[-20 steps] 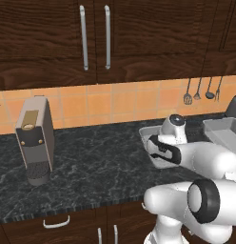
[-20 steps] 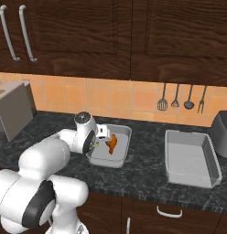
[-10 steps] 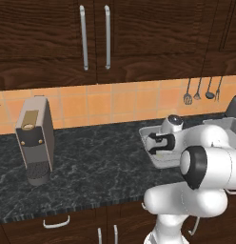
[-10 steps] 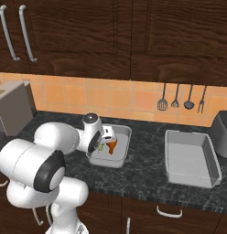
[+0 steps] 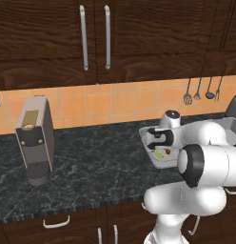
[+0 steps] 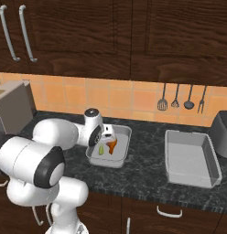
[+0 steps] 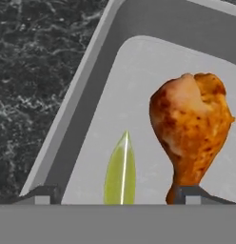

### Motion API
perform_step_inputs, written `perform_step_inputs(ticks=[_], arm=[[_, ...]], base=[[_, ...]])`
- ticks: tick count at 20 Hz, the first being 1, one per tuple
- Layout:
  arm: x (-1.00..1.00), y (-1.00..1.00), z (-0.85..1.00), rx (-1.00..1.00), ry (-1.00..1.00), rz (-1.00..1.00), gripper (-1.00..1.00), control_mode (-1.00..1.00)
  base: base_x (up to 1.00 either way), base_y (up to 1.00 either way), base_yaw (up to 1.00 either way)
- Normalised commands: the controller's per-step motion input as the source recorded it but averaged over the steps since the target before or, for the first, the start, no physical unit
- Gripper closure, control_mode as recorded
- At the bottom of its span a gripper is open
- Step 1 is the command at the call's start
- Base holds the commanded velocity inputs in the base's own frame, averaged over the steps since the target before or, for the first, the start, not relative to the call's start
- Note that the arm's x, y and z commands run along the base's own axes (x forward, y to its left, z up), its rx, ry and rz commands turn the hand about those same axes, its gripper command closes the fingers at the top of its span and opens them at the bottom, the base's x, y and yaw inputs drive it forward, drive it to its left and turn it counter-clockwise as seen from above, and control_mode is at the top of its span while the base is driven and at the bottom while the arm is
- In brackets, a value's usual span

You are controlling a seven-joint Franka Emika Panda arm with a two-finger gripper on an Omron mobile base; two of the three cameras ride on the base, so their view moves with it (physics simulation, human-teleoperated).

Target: Place one lemon wedge and one chicken drumstick in each tupperware on the nearby counter, to pack two identical lunches.

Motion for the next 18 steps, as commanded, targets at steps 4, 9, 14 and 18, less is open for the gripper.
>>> perform_step_inputs(ticks=[4, 9, 14, 18], arm=[[-0.47, 0.20, 0.58, 0.06, 0.00, -0.20, -1.00, -1.00], [-0.59, 0.12, 0.83, 0.11, 0.00, -0.35, -1.00, -1.00], [-0.81, 0.21, 0.47, 0.02, -0.14, -0.23, -1.00, -1.00], [-0.88, 0.12, 0.42, 0.00, -0.21, -0.05, -1.00, -1.00]], base=[[0.00, 0.00, 0.00], [0.00, 0.00, 0.00], [0.00, 0.00, 0.00], [0.00, 0.00, 0.00]])
